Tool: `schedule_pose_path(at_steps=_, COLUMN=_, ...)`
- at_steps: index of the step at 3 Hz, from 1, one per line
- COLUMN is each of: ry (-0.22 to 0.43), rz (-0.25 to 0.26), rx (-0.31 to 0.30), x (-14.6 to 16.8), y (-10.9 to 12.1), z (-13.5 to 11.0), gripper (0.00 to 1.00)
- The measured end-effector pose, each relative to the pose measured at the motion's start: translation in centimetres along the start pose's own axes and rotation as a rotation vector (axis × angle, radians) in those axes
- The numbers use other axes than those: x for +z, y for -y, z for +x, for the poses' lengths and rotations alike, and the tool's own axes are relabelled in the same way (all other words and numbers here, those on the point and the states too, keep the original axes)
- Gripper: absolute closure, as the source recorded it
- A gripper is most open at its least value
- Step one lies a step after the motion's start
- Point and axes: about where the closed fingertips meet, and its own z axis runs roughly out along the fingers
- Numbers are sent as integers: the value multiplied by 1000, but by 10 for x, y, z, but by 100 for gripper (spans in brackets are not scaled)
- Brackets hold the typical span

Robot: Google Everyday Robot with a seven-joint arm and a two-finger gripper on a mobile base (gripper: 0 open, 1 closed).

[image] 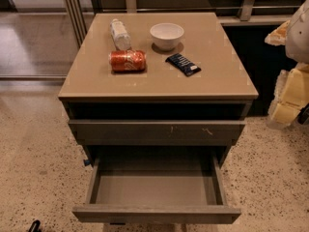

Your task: Place rxbar blueberry into middle drawer

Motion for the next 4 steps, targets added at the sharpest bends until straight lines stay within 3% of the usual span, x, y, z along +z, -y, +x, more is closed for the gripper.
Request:
schedule_pose_path(at_steps=2, ry=24, rz=26, rx=24, x=5, y=1, z=-4, gripper=0)
schedule_pose_path(at_steps=3, ry=138, rz=25, rx=184, x=36, y=22, z=1, gripper=0)
schedule_pose_path(at_steps=4, ry=256, rz=-30, rx=344, x=88, y=64, z=-3, gripper=0)
